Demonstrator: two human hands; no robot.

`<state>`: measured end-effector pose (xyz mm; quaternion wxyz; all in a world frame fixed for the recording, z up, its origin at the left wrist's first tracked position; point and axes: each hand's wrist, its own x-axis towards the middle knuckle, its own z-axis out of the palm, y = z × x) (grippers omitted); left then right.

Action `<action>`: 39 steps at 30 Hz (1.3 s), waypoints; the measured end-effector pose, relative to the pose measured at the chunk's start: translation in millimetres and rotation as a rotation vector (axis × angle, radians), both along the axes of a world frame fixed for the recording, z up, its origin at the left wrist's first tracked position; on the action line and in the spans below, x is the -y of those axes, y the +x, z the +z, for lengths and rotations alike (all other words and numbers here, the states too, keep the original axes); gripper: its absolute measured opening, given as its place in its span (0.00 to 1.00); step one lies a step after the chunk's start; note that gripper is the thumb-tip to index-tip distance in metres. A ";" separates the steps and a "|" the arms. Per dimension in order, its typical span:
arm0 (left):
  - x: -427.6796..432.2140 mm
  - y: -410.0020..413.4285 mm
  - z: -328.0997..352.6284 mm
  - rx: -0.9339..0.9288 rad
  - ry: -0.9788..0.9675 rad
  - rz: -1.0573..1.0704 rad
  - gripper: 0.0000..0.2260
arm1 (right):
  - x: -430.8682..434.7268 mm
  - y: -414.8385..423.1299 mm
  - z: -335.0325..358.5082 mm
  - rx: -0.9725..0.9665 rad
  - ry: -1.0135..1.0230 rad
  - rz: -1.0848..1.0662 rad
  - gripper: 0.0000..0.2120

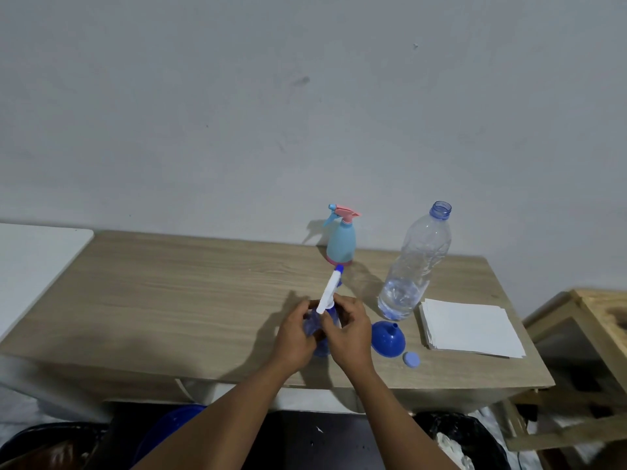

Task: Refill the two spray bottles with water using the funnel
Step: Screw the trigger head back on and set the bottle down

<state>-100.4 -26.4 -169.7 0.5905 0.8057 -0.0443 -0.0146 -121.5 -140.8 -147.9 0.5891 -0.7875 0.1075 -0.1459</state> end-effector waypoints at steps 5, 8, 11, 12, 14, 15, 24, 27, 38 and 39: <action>-0.9 1.3 -1.5 0.013 0.031 -0.020 0.20 | -4.9 3.1 2.6 -0.044 0.122 -0.079 0.18; -2.0 2.6 -1.9 0.030 0.039 -0.043 0.19 | -1.5 0.7 -1.6 -0.017 0.034 -0.009 0.18; -0.8 3.3 -1.5 0.020 0.040 -0.013 0.21 | -3.3 3.8 0.0 -0.011 0.018 -0.035 0.13; -0.3 3.0 -0.7 0.021 0.035 -0.009 0.22 | -4.1 5.3 2.2 -0.024 0.047 -0.059 0.13; -0.3 3.0 -0.8 0.014 0.033 -0.014 0.22 | -3.6 6.7 5.1 -0.049 0.106 -0.079 0.15; -0.5 3.2 -0.7 0.012 0.031 -0.023 0.20 | -2.3 6.7 5.5 -0.049 0.117 -0.069 0.16; 0.0 3.9 0.0 0.007 0.009 -0.004 0.21 | -2.2 9.0 7.6 -0.069 0.113 -0.069 0.14; -1.6 3.9 -1.3 -0.006 -0.001 -0.024 0.18 | 0.0 7.1 6.1 -0.055 0.114 -0.039 0.17; -1.7 3.2 3.0 0.007 -0.014 -0.036 0.22 | -4.6 9.9 1.9 -0.069 0.087 -0.039 0.16; -2.1 3.3 3.7 0.010 -0.018 -0.040 0.21 | -3.8 8.4 0.6 -0.050 0.055 -0.011 0.15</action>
